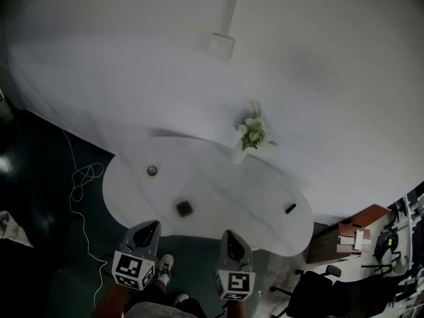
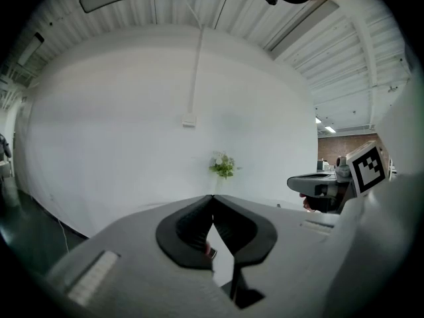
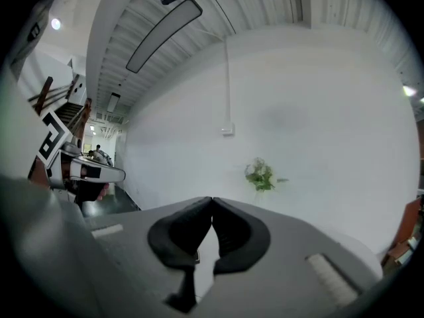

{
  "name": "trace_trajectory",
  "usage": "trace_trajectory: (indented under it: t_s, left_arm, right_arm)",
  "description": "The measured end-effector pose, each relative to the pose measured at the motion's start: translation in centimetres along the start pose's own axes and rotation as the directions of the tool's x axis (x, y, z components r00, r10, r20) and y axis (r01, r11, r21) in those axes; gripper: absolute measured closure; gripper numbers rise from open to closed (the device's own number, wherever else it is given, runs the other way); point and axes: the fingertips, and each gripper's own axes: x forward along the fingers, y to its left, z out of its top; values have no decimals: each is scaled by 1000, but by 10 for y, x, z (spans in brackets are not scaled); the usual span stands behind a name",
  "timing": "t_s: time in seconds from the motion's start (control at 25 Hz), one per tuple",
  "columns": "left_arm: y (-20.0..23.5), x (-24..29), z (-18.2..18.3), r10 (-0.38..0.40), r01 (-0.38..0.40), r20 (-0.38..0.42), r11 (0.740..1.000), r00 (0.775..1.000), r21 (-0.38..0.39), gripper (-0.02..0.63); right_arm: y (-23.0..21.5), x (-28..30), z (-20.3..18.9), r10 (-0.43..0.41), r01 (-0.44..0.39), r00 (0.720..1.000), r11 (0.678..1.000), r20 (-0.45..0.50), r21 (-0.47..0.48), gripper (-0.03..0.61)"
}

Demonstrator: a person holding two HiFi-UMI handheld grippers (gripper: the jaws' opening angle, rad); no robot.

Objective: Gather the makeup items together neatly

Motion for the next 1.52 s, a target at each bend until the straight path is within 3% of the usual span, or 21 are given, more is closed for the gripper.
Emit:
trace_trajectory:
  t_s: [0.52, 0.88, 1.12, 1.2, 1.52]
  left_arm:
    - [92, 94, -52, -41, 32, -130, 997, 991, -74, 603]
    - [119, 131, -94, -73, 49, -209, 992, 975, -118, 603]
    - [123, 140, -131, -63, 22, -272, 988, 960, -153, 603]
    - [125, 141, -144, -53, 5, -290, 987, 956, -163, 603]
    - [130, 137, -175, -24, -44, -343, 981, 939, -187, 603]
  right_arm:
    - [40, 144, -44, 59, -57, 987, 998, -152, 17, 574]
    - [51, 188, -96, 70, -63, 964, 997, -258, 35, 574]
    - [61, 200, -143, 118, -102, 934, 993, -337, 64, 572]
    - [66, 203, -160, 150, -131, 918, 988, -367, 75, 502]
    - [92, 208, -209, 265, -260, 848, 963, -458, 77, 324]
